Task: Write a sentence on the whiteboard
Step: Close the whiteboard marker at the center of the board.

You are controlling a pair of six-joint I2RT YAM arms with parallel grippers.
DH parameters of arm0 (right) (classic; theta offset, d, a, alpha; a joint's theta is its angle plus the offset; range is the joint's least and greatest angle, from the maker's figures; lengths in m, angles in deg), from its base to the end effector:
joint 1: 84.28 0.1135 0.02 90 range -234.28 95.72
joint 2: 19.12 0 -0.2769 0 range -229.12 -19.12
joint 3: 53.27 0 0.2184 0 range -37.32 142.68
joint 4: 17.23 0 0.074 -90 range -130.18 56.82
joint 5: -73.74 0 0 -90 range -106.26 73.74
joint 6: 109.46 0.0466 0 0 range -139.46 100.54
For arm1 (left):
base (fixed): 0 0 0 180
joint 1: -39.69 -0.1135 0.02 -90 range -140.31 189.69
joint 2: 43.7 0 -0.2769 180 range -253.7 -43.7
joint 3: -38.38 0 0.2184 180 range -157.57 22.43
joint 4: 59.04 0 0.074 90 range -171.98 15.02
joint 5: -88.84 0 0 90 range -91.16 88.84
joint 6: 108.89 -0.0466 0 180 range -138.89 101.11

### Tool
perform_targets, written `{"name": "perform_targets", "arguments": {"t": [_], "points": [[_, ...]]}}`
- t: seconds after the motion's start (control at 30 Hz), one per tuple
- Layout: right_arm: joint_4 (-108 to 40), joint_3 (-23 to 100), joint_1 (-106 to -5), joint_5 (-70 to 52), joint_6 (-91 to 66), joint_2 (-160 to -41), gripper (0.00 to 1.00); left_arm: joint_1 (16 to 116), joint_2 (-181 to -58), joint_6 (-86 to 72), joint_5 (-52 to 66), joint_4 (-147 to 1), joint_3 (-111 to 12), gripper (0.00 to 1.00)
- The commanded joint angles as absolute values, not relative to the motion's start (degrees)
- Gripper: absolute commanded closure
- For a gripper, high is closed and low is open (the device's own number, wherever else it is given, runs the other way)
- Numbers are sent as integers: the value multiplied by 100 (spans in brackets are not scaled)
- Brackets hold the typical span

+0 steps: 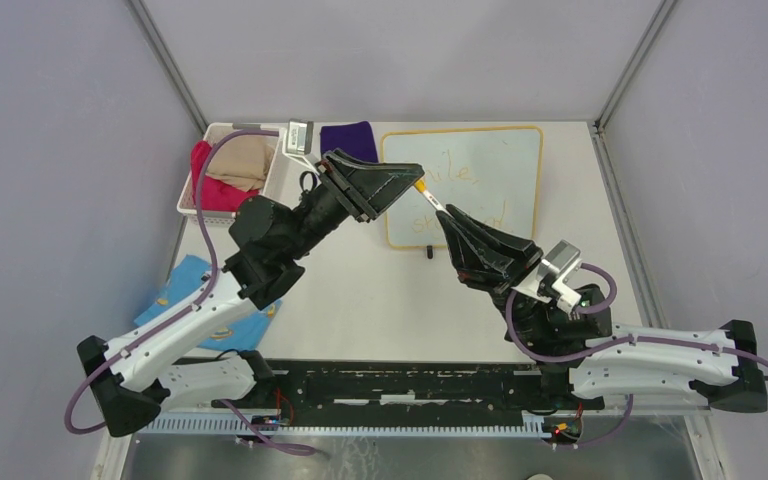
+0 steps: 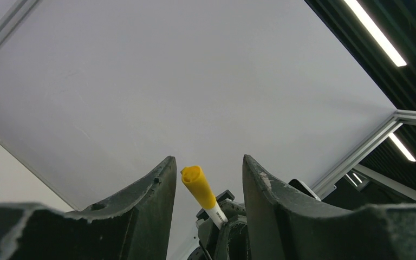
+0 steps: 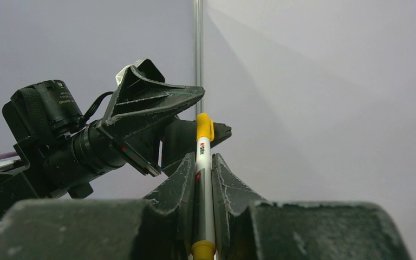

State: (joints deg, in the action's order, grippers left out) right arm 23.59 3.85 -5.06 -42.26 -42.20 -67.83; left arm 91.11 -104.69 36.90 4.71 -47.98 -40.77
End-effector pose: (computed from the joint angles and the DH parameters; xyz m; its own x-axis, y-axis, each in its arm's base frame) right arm 0.0442 0.1229 0.4413 0.4512 0.5125 -0.7306 -0.7102 0.7020 0.0538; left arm 0.1199 -0.1580 0.4825 -0.5180 -0.6699 -0.5320 0.7203 -0.0060 -0.6937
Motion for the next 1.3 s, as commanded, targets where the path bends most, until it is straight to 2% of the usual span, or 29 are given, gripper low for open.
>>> {"name": "perform_targets", "arguments": {"t": [0.0,0.3,0.43,0.53,0.57,1.27], "points": [[2709,355,-518,-4342,-4283,-6718,100,9005,-10540,4236,894,-4147,-3965,48],[2755,320,-518,-4435,-4345,-6731,100,8847,-10621,4597,1150,-3694,-3814,64],[2755,320,-517,-4471,-4371,-6756,100,8847,-10674,4644,1188,-3686,-3812,77],[2745,352,-521,-4569,-4395,-6816,100,8842,-10738,4705,1279,-3683,-3794,95],[2738,363,-518,-4594,-4398,-6830,100,8846,-10754,4755,1299,-3652,-3742,98],[2755,473,-523,-4568,-4503,-7123,100,8888,-10700,5001,1405,-3526,-3365,98]]}}
